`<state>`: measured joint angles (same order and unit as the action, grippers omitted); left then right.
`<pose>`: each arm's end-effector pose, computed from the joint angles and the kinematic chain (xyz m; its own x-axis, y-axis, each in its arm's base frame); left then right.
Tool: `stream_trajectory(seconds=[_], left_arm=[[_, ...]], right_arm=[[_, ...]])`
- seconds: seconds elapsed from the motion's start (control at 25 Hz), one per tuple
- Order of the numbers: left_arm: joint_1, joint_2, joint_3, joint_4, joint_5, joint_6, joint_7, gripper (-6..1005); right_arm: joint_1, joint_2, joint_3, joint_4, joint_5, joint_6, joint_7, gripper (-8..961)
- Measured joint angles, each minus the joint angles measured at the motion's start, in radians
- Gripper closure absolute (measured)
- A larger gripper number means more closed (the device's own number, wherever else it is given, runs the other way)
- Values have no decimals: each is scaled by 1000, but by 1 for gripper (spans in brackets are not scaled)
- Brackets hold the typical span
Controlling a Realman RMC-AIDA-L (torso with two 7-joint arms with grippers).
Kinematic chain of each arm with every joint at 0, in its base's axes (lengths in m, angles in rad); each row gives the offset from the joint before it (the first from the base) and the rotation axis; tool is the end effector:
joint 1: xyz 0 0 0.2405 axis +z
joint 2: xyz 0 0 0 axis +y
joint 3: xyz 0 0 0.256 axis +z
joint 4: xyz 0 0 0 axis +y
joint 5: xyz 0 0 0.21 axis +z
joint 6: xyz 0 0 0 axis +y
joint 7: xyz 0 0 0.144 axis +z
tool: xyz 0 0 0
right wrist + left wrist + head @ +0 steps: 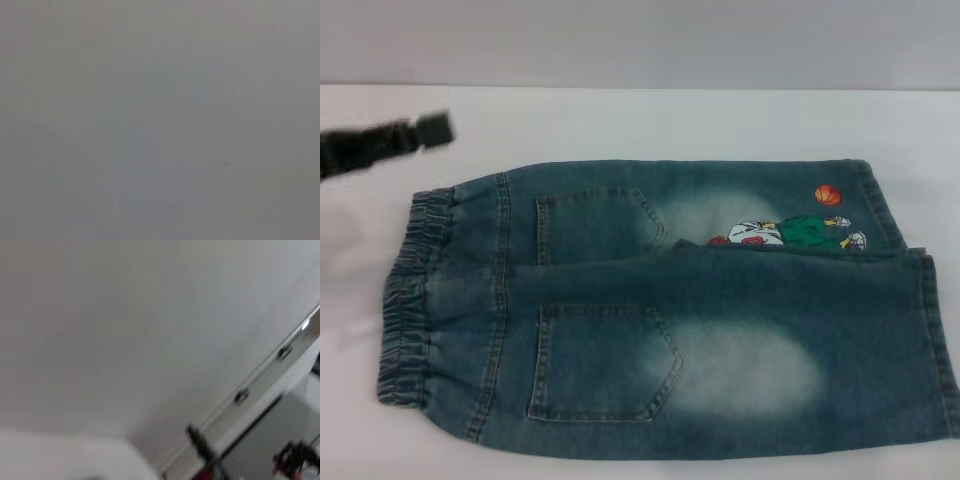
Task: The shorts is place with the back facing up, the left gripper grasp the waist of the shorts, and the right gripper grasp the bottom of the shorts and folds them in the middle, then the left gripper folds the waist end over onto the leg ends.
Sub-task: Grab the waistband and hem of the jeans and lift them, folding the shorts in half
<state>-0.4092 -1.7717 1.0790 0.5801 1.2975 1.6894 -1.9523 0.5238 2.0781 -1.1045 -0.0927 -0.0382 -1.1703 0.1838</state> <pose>-0.2716 0.3213 0.1064 0.3493 0.6639 0.6613 0.7222 -0.6404 0.2615 0.3417 0.3615 0.0509 0.6872 0.1700 -0.7063 -0.7255 0.1109 -0.6792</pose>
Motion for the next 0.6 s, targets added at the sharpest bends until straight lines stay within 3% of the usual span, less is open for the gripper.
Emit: stream_trajectory(seconds=[0.08, 0.16, 0.2, 0.36, 0.48, 0.6], left_arm=[[13, 1, -97, 32, 151, 37, -69, 154], [18, 1, -125, 37, 193, 48, -81, 154], [41, 1, -220, 50, 322, 84, -114, 154], [54, 1, -257, 53, 382, 95, -124, 154], [110, -5, -352, 60, 574, 98, -148, 154], [135, -14, -371, 61, 627, 103, -150, 154]], right_arm=[[2, -1, 0, 0, 0, 9, 0, 401], [7, -2, 0, 0, 0, 21, 0, 402], [10, -3, 0, 1, 0, 28, 0, 402], [17, -4, 1, 2, 0, 37, 0, 402], [19, -4, 1, 1, 0, 38, 1, 401], [21, -4, 2, 0, 0, 38, 1, 401]])
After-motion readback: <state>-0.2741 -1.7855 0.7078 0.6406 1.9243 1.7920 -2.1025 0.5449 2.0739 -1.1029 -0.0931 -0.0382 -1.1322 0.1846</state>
